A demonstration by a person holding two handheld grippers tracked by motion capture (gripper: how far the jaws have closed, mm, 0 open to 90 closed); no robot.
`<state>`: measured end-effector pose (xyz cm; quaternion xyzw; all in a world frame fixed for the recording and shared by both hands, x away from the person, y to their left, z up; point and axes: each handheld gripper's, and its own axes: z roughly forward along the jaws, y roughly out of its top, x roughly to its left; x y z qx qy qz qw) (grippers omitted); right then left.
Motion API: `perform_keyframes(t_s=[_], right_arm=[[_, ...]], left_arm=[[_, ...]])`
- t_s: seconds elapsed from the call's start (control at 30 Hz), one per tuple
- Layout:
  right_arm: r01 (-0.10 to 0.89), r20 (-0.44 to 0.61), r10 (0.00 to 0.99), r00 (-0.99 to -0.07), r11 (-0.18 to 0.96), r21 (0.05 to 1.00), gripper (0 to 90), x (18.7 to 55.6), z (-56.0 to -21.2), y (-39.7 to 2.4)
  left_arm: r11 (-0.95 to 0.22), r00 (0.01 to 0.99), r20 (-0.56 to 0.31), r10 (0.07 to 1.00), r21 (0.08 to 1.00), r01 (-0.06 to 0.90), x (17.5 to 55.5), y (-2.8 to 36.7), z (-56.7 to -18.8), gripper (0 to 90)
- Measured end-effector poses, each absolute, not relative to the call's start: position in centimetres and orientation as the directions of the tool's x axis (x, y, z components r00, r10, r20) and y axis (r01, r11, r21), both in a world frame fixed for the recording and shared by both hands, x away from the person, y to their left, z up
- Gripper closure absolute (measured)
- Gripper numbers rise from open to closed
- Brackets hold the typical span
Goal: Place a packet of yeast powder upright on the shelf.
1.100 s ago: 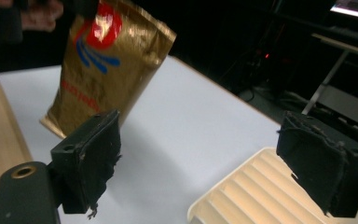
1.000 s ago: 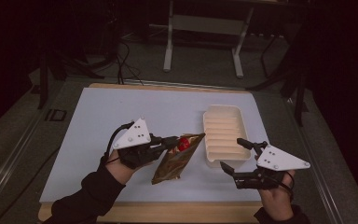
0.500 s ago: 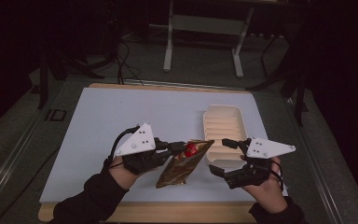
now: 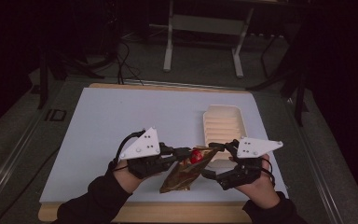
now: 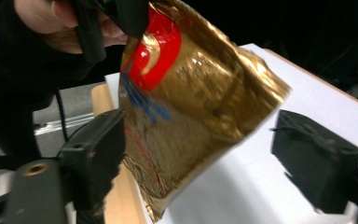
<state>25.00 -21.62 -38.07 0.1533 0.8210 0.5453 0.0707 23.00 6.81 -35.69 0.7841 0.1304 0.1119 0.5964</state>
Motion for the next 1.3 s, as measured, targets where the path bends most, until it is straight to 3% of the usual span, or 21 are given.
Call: perform_keyframes(t_s=[0.13,0.2,0.33,0.4,0.53,0.63,0.93,1.27,1.3], right_arm=[[0.179,0.066,0.301,-0.951,0.366,0.913,26.0,25.0,-38.2,-21.4],[0.168,0.068,0.263,-0.962,0.378,0.911,38.0,24.9,-38.4,-21.2],[0.167,0.074,0.246,-0.967,0.384,0.908,41.1,25.0,-38.5,-21.1],[0.163,0.077,0.224,-0.972,0.393,0.905,52.8,25.2,-38.4,-21.3],[0.148,0.068,0.202,-0.977,0.41,0.9,56.5,25.3,-38.3,-21.3],[0.155,0.091,0.162,-0.983,0.445,0.882,70.0,25.8,-38.1,-21.2],[0.148,0.096,0.129,-0.987,0.49,0.859,74.1,26.1,-38.0,-20.7],[0.12,0.064,0.127,-0.99,0.506,0.854,74.6,26.3,-37.6,-21.0],[0.122,0.065,0.128,-0.99,0.505,0.855,74.7,26.3,-37.5,-21.1]], left_arm=[[-0.243,0.941,0.015,0.339,0.967,0.072,23.0,6.6,-35.7,89.3],[-0.238,0.941,0.015,0.337,0.969,0.069,22.9,6.5,-35.6,89.3],[-0.23,0.942,0.011,0.336,0.971,0.071,22.9,6.4,-35.6,89.3],[-0.224,0.943,0.008,0.333,0.972,0.071,22.8,6.4,-35.5,89.3],[-0.221,0.944,0.003,0.329,0.972,0.074,22.8,6.4,-35.5,89.3],[-0.234,0.947,0.003,0.323,0.969,0.076,22.9,6.6,-35.5,89.2],[-0.241,0.947,-0.004,0.322,0.967,0.086,23.2,7.0,-35.9,84.9],[-0.211,0.951,-0.016,0.31,0.974,0.085,23.2,7.9,-36.0,65.6],[-0.202,0.95,-0.021,0.313,0.976,0.088,23.2,8.0,-36.1,60.0]])
